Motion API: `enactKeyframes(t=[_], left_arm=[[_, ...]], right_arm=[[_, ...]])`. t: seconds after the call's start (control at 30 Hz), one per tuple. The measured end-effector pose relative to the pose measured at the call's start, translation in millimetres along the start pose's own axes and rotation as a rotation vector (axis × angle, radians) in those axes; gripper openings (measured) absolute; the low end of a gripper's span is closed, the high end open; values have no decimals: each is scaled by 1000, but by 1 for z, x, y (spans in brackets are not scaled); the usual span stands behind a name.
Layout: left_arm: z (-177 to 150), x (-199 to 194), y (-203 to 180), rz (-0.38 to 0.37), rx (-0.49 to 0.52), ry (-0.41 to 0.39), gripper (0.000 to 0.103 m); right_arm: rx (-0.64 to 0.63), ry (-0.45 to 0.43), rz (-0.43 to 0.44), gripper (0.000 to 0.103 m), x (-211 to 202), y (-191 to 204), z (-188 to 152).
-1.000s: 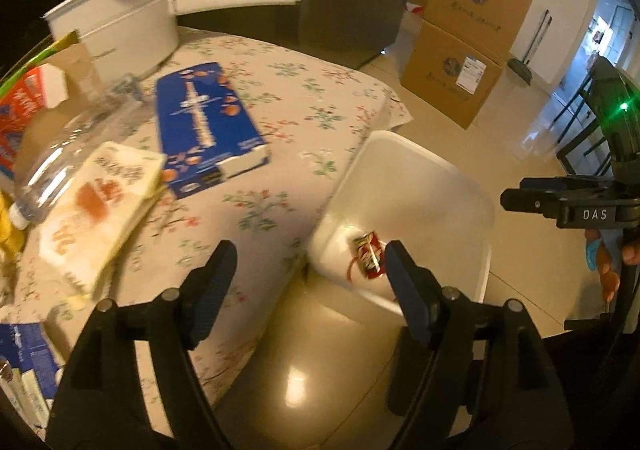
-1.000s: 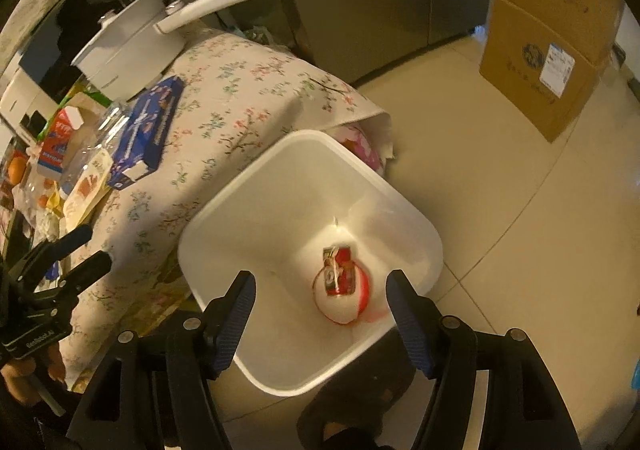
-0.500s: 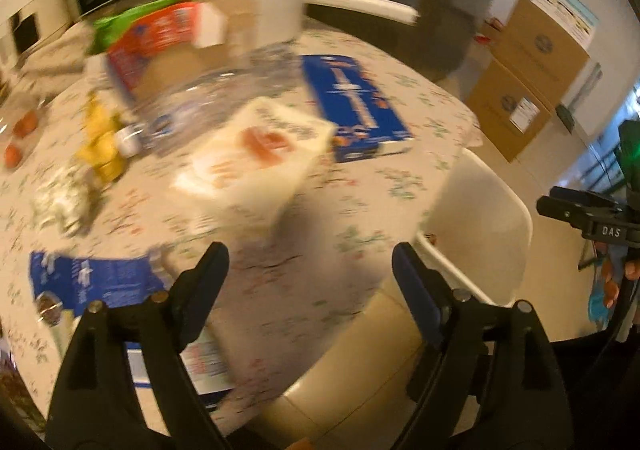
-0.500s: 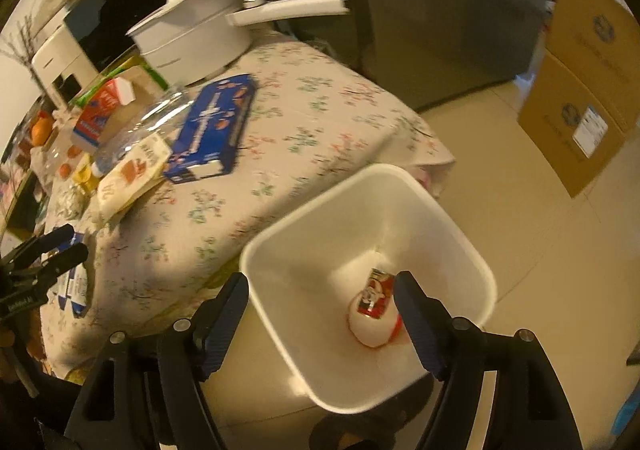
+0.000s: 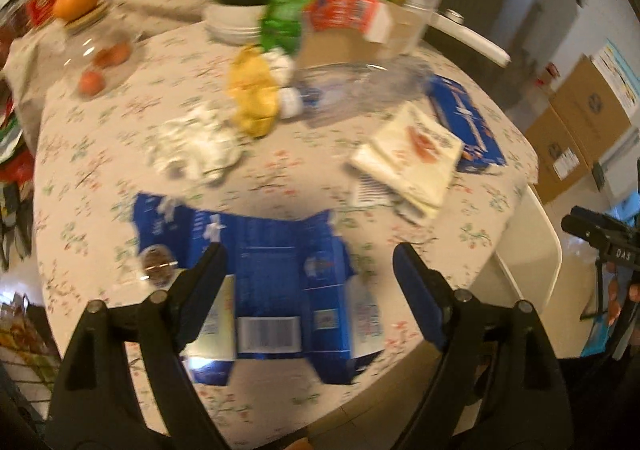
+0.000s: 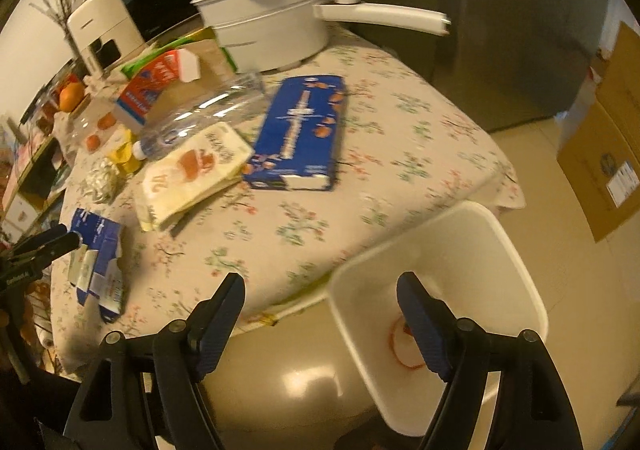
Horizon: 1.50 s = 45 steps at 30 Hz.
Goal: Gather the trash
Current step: 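Move both tools back over the table toward the blue torn carton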
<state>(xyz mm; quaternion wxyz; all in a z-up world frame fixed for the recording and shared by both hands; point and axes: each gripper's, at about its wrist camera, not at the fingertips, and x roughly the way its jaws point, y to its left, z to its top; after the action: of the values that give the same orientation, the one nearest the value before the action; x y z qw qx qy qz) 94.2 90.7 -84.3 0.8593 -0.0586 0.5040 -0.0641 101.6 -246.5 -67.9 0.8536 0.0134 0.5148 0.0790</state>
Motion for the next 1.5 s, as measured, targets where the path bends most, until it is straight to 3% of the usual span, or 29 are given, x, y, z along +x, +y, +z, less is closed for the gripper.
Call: enactKeyframes(t=[0.3,0.63,0.87,0.93,1.0,1.1,1.2,1.5], left_arm=[[-3,2,52,32,-133,28,84],[-14,33,93,38,-217,125,84],[-20,47,95,-36,-246,176,48],[-21,49,93,-51,-247,184,33],[-20,48,92,-57,-245,181,10],[-19,42,87,-73,-225,157,3],[-14,25,79,-82,-186,103,2],[1,-53,76,-86,-137,-154,1]], right_arm=[[-71,7,16,81,14,47,17],[-100,33,19,81,33,76,25],[-108,49,11,81,44,88,27],[-109,50,11,81,46,91,28],[-112,52,12,81,49,95,29],[-121,56,17,81,55,103,31],[-141,59,19,81,62,114,33],[-220,66,25,81,84,152,40]])
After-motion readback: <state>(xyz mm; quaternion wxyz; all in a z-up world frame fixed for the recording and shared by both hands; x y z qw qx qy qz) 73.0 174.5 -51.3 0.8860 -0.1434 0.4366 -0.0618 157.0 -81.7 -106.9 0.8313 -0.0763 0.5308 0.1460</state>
